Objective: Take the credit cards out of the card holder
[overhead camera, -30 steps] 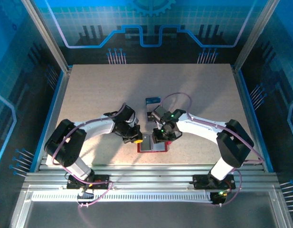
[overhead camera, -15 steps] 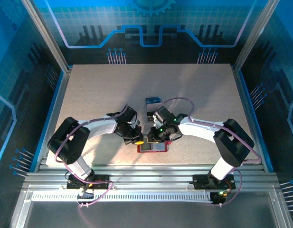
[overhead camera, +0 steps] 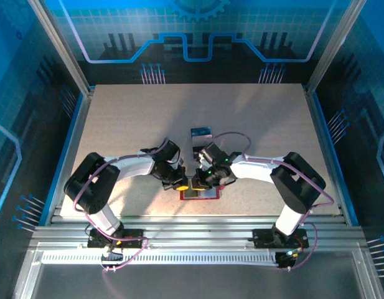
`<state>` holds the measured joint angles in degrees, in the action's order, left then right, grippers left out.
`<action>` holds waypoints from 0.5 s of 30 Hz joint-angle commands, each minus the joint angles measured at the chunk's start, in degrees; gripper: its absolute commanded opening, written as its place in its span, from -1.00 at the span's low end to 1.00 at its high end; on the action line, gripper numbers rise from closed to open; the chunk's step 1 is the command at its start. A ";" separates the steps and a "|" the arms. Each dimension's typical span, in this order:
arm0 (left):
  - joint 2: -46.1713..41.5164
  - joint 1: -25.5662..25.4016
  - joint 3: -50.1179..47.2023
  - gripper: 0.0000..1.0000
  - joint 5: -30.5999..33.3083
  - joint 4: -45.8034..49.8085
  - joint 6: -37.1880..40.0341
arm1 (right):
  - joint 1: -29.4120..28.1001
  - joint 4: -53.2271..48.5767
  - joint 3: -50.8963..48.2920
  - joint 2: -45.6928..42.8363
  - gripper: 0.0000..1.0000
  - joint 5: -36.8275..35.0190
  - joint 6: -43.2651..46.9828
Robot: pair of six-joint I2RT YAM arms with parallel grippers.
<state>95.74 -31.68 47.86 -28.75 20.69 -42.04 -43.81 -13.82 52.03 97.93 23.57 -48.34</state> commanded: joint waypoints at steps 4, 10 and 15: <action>0.73 -0.38 -0.03 -1.00 0.75 1.63 0.38 | 0.36 -2.21 0.35 1.74 -0.54 -1.27 1.11; 0.68 -0.32 -0.13 -1.00 0.91 1.83 0.34 | 0.40 -2.79 0.53 2.06 -0.51 -1.46 1.58; 0.51 -0.35 -0.18 -1.00 0.90 1.99 0.34 | 0.35 -3.04 0.53 2.51 -0.46 -1.70 1.92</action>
<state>95.74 -31.68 47.86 -28.29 20.71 -42.04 -43.81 -15.20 52.07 99.35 22.70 -47.42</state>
